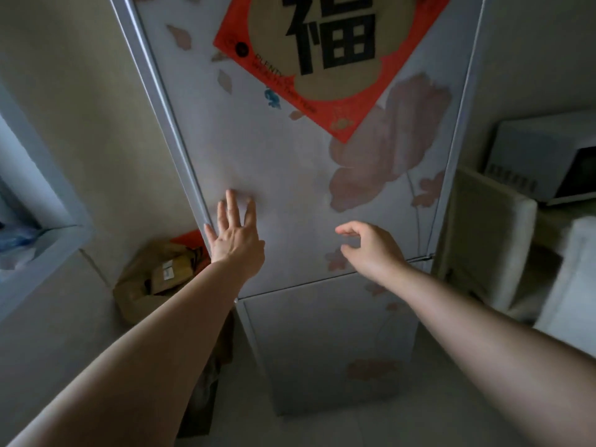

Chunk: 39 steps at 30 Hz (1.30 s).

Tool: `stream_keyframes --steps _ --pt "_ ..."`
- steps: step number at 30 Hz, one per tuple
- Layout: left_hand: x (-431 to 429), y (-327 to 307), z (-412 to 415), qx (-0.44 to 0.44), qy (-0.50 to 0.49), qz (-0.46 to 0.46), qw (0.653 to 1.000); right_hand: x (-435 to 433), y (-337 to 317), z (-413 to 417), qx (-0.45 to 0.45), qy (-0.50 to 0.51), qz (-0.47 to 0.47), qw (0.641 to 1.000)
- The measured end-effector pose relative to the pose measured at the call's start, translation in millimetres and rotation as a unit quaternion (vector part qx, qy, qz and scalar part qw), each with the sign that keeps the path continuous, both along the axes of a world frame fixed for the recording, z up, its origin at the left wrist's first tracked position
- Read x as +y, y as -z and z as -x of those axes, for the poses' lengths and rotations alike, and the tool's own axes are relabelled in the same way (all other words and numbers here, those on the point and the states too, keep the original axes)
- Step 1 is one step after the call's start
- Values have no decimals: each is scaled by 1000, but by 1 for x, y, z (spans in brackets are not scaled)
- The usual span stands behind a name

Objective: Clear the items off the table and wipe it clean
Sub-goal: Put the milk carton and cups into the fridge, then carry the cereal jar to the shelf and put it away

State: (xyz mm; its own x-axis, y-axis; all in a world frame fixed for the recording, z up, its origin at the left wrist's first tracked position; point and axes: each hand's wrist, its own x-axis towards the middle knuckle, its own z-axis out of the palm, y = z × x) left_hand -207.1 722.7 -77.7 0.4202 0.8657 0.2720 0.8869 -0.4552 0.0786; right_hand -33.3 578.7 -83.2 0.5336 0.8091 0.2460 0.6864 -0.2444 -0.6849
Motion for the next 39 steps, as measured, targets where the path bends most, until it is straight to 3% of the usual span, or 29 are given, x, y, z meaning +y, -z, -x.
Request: stream_keyframes --steps 8,14,18,21,27,32,39 --pt "39 17 -25 -61 10 20 998 -5 14 -8 2 82 6 997" --pt "26 24 -63 -180 -9 31 983 -40 25 -18 14 158 25 987" --pt "11 26 -90 -157 121 1 980 -69 30 -25 27 211 28 977" --pt "-18 23 -122 -163 202 45 965 -102 34 -29 42 250 22 967" --pt "-91 26 -191 -112 384 125 908 -184 47 -46 31 360 15 932" --pt "-176 28 -236 -85 480 151 860 -267 56 -59 59 432 1 900" --pt "-326 41 -296 -41 623 188 759 -401 65 -80 98 547 11 831"
